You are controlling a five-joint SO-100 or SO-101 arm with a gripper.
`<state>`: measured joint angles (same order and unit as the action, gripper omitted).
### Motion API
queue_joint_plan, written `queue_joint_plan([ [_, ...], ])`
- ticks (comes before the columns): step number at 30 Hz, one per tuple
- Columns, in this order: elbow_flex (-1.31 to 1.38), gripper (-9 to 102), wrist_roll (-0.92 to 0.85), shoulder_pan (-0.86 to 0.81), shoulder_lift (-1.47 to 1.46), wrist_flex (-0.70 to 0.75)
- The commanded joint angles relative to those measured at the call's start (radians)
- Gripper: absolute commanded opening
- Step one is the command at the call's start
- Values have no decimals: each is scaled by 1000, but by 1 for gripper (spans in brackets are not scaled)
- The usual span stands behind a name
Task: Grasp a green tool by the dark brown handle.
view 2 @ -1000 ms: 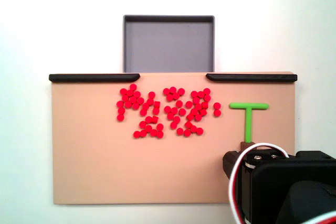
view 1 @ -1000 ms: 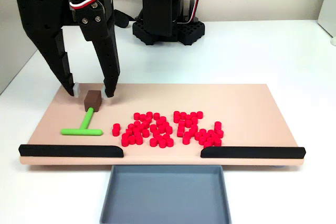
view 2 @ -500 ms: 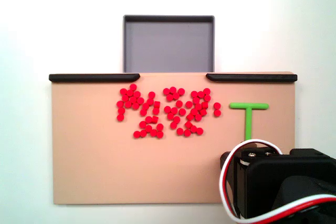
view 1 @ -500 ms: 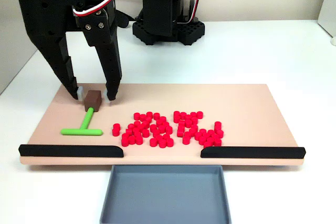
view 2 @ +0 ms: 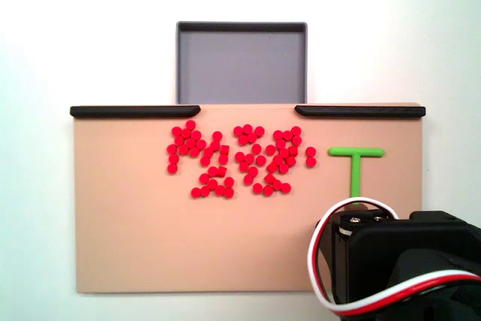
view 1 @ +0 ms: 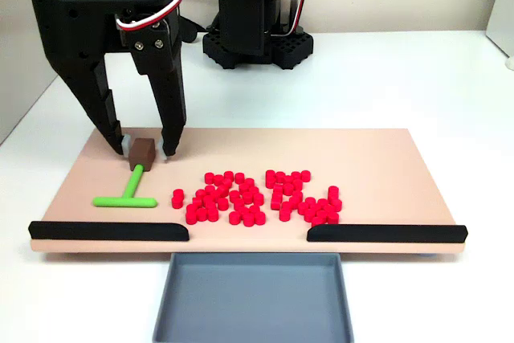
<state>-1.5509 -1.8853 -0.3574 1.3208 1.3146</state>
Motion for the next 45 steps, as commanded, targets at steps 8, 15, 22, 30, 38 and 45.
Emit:
queue_joint_plan([
  [8,32,14,6,6,0,-6],
  [15,32,13,8,8,3,-6],
  [22,32,10,8,9,6,-6],
  [30,32,0,14,18,14,-6],
  [38,31,0,29,26,29,5],
  [45,23,0,46,32,97,29],
])
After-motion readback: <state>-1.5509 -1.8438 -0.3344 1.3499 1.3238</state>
